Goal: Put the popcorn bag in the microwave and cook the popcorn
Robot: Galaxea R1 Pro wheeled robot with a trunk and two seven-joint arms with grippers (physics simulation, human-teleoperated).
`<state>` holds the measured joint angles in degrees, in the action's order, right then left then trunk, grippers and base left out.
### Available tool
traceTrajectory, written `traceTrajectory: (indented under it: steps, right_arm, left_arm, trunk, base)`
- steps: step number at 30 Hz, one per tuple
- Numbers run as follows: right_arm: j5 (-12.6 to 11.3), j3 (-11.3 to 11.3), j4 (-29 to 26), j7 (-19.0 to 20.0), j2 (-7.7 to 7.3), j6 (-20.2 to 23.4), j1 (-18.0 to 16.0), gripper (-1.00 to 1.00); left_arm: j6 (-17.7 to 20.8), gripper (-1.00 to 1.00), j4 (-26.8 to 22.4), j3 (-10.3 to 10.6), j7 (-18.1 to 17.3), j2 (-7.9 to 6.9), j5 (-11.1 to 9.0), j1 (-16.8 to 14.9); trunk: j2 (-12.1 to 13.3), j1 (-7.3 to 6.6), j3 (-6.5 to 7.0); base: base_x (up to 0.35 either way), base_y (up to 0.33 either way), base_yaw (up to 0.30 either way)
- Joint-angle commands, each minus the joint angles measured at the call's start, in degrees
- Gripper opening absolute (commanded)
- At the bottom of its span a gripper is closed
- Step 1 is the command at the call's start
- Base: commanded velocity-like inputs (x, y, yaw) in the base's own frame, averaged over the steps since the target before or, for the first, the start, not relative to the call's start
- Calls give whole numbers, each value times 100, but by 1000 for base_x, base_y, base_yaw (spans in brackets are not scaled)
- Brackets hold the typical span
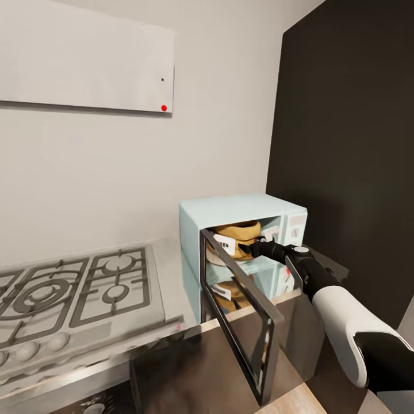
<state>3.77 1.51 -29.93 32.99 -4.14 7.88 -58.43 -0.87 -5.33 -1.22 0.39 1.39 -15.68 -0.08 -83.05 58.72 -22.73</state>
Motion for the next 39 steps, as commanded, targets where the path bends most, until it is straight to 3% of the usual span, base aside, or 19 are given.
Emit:
traceTrajectory:
  steps: [1,15,26,39]
  right_arm:
    - [37,7,-9,20,1,24,-2,100]
    - [45,7,-4,792,10,24,7,100]
    - [83,7,-4,822,-5,20,7,100]
    - [121,7,-12,789,-28,49,7,100]
  left_arm:
    - [-9,100,-3,-10,3,2,-23,-1]
    - [-9,100,-3,-10,3,2,-23,-1]
    - [-10,100,-3,-12,-3,2,-23,-1]
    - [-17,100,-4,-24,5,11,-19,-1]
  trunk:
    - [-3,1,-6]
    - [-3,1,-6]
    - [-3,1,-6]
    - [-3,1,-6]
  base:
    - [77,0,0]
    - [75,0,0]
    - [17,0,0]
    - [-287,-73,0]
